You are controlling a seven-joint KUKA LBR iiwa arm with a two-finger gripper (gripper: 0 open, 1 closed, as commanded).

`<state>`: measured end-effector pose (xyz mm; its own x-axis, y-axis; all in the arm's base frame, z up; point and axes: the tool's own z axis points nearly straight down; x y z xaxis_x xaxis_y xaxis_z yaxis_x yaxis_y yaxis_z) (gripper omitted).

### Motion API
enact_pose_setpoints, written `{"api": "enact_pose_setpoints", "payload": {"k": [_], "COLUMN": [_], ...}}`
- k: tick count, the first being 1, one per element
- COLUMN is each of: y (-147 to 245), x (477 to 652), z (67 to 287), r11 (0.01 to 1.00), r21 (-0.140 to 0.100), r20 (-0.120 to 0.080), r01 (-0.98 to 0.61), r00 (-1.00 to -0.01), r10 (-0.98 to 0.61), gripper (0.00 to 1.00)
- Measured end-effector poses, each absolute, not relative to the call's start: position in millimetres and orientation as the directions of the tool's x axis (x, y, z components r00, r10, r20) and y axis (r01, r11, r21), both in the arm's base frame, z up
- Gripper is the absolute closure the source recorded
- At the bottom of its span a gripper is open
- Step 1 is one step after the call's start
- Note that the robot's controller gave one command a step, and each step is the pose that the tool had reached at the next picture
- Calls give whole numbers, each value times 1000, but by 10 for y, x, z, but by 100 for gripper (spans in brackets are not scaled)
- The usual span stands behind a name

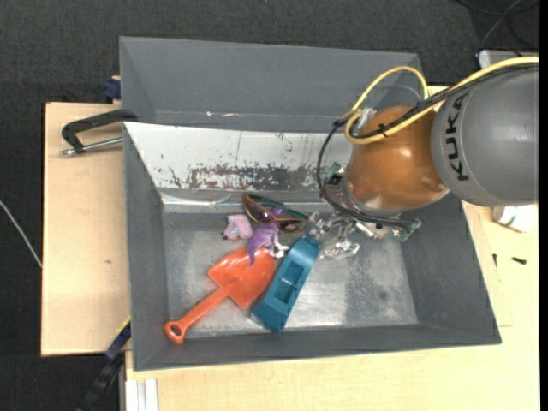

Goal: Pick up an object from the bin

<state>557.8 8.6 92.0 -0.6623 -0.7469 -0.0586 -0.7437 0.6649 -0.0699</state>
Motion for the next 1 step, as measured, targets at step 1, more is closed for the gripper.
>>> {"api": "enact_pose_setpoints", "payload": {"k": [1], "y": [104], "x": [5404], "z": [794], "r11": [656], "r21": [-9], "r20": [-7], "r01": [-754], "r00": [-656], "r10": [-754], "gripper": [100]}}
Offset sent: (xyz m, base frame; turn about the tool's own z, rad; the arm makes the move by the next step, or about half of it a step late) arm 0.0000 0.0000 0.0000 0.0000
